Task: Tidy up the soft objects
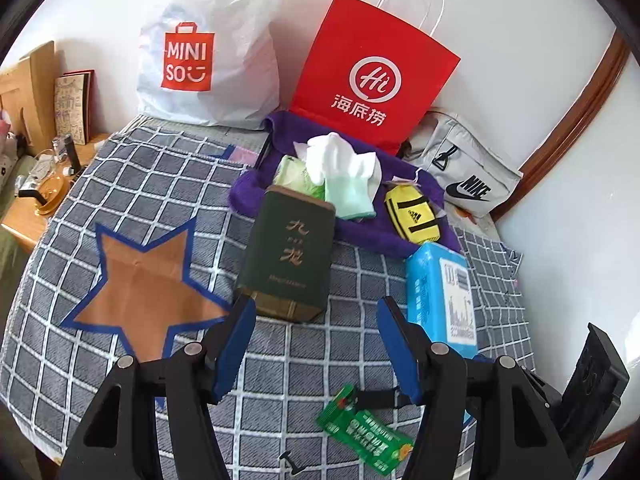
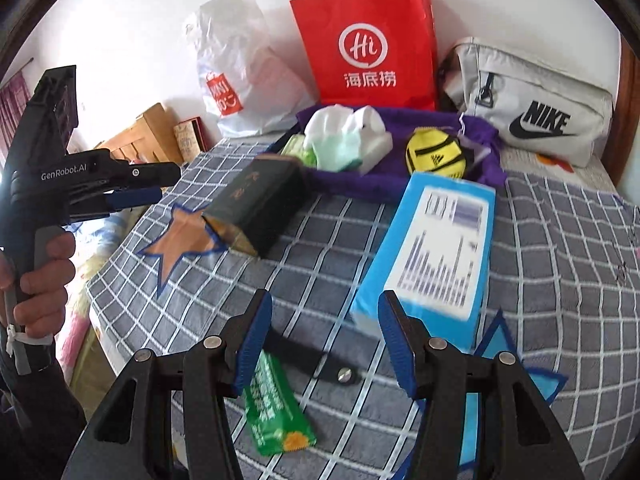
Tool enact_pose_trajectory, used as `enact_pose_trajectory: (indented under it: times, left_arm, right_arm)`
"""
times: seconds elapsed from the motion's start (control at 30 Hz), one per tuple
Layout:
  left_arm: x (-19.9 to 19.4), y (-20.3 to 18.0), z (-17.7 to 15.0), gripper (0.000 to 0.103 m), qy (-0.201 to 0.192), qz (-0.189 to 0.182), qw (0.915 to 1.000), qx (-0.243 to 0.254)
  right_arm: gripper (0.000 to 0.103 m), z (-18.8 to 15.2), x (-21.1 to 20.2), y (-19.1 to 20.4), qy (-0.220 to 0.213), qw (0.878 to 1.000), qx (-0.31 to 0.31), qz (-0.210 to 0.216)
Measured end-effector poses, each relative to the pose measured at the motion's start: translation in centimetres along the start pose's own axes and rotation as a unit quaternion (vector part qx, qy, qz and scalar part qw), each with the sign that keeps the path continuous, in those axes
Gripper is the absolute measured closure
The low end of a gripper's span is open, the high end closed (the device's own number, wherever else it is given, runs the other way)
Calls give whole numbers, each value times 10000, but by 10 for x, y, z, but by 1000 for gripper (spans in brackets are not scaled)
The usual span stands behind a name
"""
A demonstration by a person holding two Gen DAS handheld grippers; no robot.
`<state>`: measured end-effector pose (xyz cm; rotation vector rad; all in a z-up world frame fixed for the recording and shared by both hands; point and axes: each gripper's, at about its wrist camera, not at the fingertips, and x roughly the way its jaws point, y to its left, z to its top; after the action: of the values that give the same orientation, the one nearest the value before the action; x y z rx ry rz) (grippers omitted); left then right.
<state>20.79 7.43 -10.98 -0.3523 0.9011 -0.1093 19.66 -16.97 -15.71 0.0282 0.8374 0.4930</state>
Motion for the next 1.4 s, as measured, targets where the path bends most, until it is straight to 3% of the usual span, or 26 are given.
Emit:
enact_pose_trajectory:
  times: [0.23, 0.5, 0.83, 0.97, 1.07, 1.13, 1.2, 1.37, 1.4]
  left_arm:
    - [2, 3, -25, 42, 59, 55, 9999, 137]
    - [8, 26, -49, 42, 146, 64, 9998, -112]
    - [23, 46, -66, 42, 349, -2, 9989, -307]
    - [23, 50, -65, 42, 359, -30, 9990, -271]
    - [21, 55, -64, 42, 328, -66, 9989, -319]
    - [21, 58, -64, 42, 319, -100, 9988, -364]
    - [21, 60, -63, 42, 322, -115, 9987, -372]
    - [22, 64, -64, 42, 339, -143, 9985, -410]
    - [22, 65, -64, 42, 355, -137, 9984, -422]
  right_arm:
    - [48, -33, 9, 20, 134, 9991, -366, -149]
    - [42, -51, 28, 27, 313, 9978, -581, -82]
    - [42, -49, 67, 40, 512, 9942, -919, -236]
    - [35, -48, 83, 47, 637, 9902, -1168, -437]
    - [35, -44, 87, 45, 707, 9909, -1095, -345]
    - [43, -40, 89, 42, 741, 9915, -1021, -327]
    - [70, -34, 88, 37, 788, 9924, -893, -304]
    - [94, -23, 84, 23, 927, 9946, -457, -56]
    - [95, -22, 80, 23, 895, 9950, -430, -86]
